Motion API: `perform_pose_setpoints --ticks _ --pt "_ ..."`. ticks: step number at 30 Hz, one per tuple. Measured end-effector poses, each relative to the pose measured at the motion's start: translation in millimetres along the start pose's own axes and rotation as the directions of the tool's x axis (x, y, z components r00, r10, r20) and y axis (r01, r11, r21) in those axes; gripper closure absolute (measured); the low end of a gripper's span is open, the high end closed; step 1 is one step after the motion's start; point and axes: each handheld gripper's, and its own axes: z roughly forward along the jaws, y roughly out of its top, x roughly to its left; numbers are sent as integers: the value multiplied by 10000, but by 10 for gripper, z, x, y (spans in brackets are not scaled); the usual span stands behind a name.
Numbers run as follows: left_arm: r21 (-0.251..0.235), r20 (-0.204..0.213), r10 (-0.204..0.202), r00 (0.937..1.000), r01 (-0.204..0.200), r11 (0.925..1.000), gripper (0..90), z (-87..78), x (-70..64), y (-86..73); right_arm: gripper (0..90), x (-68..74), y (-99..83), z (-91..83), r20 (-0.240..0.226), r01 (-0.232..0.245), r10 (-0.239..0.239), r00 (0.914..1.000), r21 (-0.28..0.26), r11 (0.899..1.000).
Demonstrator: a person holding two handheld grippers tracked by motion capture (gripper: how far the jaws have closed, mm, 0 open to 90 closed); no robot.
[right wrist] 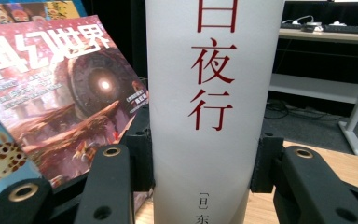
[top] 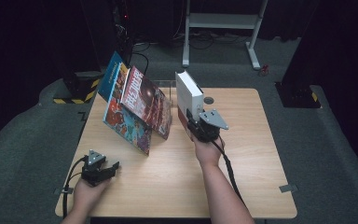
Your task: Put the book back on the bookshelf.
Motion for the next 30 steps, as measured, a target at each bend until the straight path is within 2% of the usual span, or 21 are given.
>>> perform_pose_setpoints --ticks 21,30 --pt "-32 173 -73 9998 73 10000 347 -8 20 -4 548 118 5 456 635 247 -240 9977 -89 9997" --pt "-33 178 -53 9998 54 10000 346 -8 19 -4 548 157 -27 596 658 117 -110 9978 -105 9999"
